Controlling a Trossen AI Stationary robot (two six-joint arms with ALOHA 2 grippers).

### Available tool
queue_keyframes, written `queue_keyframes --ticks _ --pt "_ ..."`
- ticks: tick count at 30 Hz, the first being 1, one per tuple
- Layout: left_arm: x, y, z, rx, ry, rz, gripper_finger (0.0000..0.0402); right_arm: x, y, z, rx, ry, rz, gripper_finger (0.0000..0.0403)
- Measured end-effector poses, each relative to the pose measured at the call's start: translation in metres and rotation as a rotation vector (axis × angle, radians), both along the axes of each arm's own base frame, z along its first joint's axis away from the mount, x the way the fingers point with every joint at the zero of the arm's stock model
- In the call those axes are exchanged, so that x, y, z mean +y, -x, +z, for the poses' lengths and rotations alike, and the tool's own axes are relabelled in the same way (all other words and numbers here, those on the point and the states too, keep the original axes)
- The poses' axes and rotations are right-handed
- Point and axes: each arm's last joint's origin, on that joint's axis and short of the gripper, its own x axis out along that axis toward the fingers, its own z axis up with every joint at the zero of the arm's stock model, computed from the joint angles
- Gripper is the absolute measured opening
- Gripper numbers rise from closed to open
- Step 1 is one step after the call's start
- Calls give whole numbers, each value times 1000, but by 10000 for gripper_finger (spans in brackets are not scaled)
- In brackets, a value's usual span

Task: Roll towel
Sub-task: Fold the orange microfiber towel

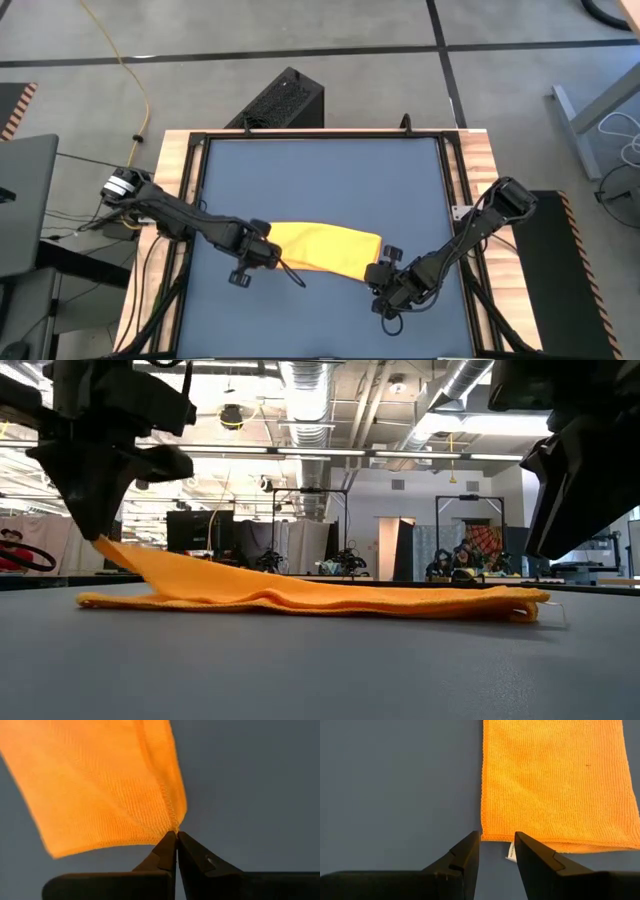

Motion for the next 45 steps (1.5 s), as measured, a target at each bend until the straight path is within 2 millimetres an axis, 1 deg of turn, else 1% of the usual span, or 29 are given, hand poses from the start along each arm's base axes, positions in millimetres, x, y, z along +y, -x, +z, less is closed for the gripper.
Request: queue_keyframes --ticks 3,8,12,14,19,25,28,33,40,45 --pt "0 3 -8 5 3 7 0 0 0 0 0 -3 -3 150" --pt "-3 4 -12 -13 12 21 0 0 0 0 5 -1 -3 150" --pt "-4 5 -24 -50 34 23 0 0 0 0 5 -3 -3 150" --pt "-3 8 -28 -31 29 38 0 0 0 0 5 -3 -3 150" --pt "-1 11 -32 -26 5 55 0 0 0 0 16 -17 3 150" --pt "-1 13 -50 8 15 49 0 -1 1 -1 26 -12 -1 150" --pt "-1 13 -50 5 16 50 0 -3 0 -1 35 -1 1 150" --pt "0 13 -50 2 11 44 0 -6 -3 -4 46 33 51 150" --pt "-1 13 -50 0 9 36 0 -5 -7 -9 62 89 149 150" --pt "0 13 -50 0 9 35 0 -1 -9 -10 49 99 198 150"
